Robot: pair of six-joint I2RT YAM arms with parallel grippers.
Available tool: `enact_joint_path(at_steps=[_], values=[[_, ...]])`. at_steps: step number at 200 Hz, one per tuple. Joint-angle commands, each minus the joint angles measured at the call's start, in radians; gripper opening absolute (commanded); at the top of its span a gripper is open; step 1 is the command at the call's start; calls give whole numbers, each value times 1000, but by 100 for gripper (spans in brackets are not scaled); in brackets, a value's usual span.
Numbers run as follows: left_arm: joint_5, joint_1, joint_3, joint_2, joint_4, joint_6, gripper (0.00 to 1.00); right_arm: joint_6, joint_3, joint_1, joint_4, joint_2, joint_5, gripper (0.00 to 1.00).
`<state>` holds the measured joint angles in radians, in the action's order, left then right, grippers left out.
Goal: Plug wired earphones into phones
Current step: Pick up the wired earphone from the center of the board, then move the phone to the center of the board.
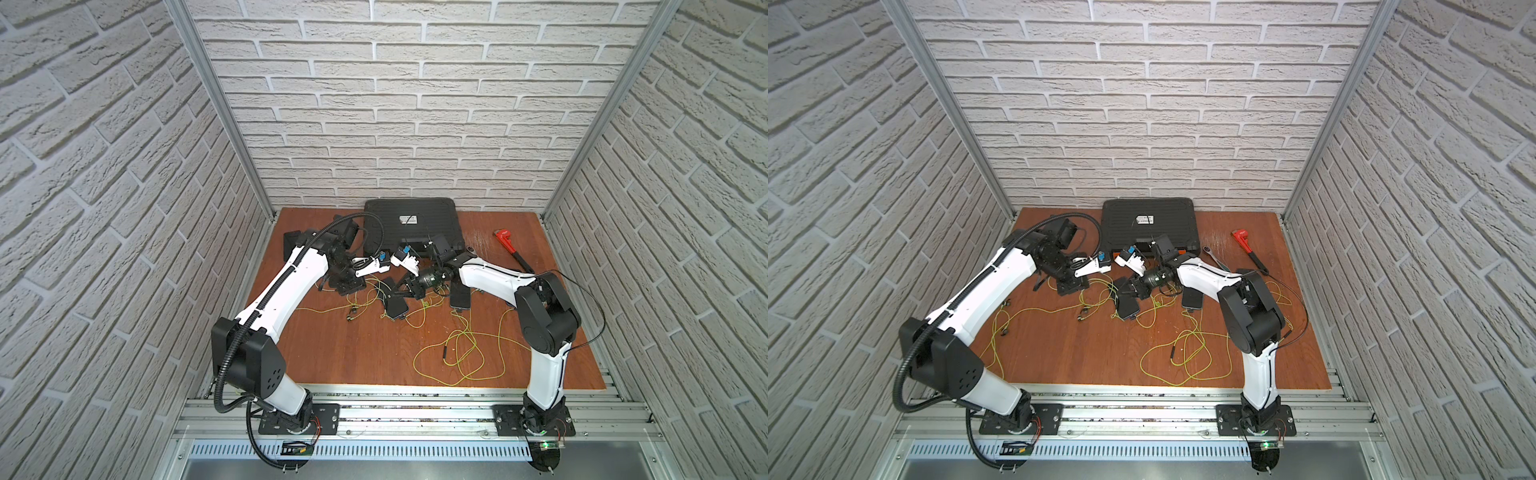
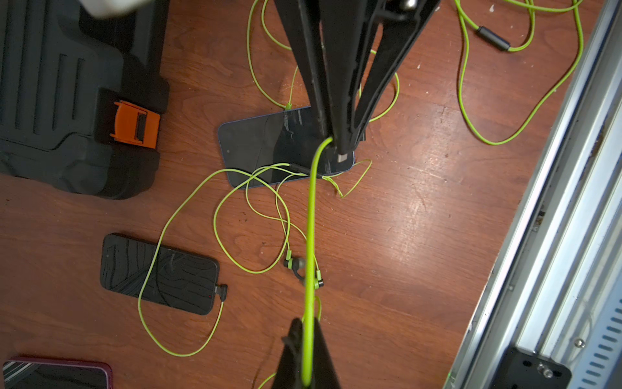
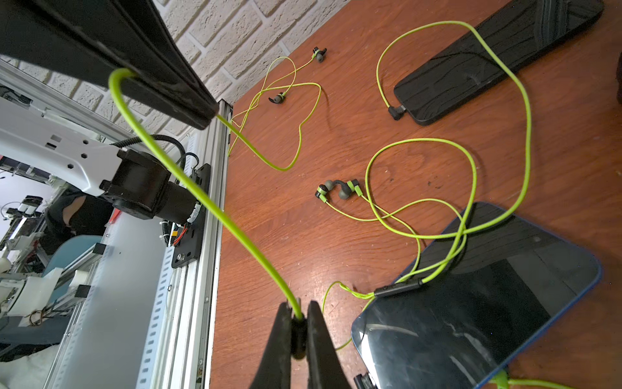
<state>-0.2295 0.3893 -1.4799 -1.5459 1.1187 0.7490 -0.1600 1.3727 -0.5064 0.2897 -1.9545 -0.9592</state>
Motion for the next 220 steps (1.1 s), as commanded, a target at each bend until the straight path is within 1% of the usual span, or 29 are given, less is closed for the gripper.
enact_joint_path(at_steps=[1,6,13,18,20,26,31,45,59,68,80,85,108,120,133,155,166,179,190,202,220], values=[[33,0,29,25,-64,-36,0,35,-33,-6,-70,65,12,6],[48,0,39,33,-90,-50,0,47,-42,-6,-88,71,17,6],[60,-1,52,47,-119,-62,19,61,-53,-6,-111,79,23,6],[70,-1,60,56,-133,-64,37,73,-63,-6,-130,84,30,6],[72,-1,63,59,-138,-66,42,78,-67,-6,-139,87,32,6],[86,-2,71,69,-157,-76,54,94,-79,-6,-164,94,39,6],[95,-4,78,75,-172,-86,58,108,-90,-6,-186,100,45,6],[108,-24,96,88,-218,-125,60,149,-111,-7,-240,114,71,6],[159,-72,114,93,-298,-230,59,186,-128,-6,-271,129,108,5],[229,-114,118,86,-359,-343,63,210,-142,-6,-288,138,134,5],[397,-178,102,54,-429,-553,68,239,-167,-7,-301,153,171,5],[431,-213,85,34,-435,-622,70,255,-176,-7,-308,159,188,5],[437,-355,-72,-134,-336,-800,74,314,-205,-7,-292,173,264,5],[424,-407,-167,-233,-285,-872,78,346,-210,-10,-268,174,302,5],[405,-444,-259,-334,-262,-909,83,357,-209,-13,-226,170,320,5],[385,-487,-417,-502,-240,-960,93,389,-237,-32,-225,182,359,5],[367,-508,-509,-582,-226,-987,94,401,-247,-40,-220,187,377,5],[315,-531,-600,-667,-219,-1000,98,408,-262,-51,-223,195,392,5],[294,-542,-684,-739,-199,-990,98,411,-277,-59,-231,201,404,5],[292,-546,-787,-827,-154,-947,98,412,-289,-66,-235,206,415,5],[299,-550,-1048,-1000,9,-881,98,409,-310,-73,-252,212,425,5]])
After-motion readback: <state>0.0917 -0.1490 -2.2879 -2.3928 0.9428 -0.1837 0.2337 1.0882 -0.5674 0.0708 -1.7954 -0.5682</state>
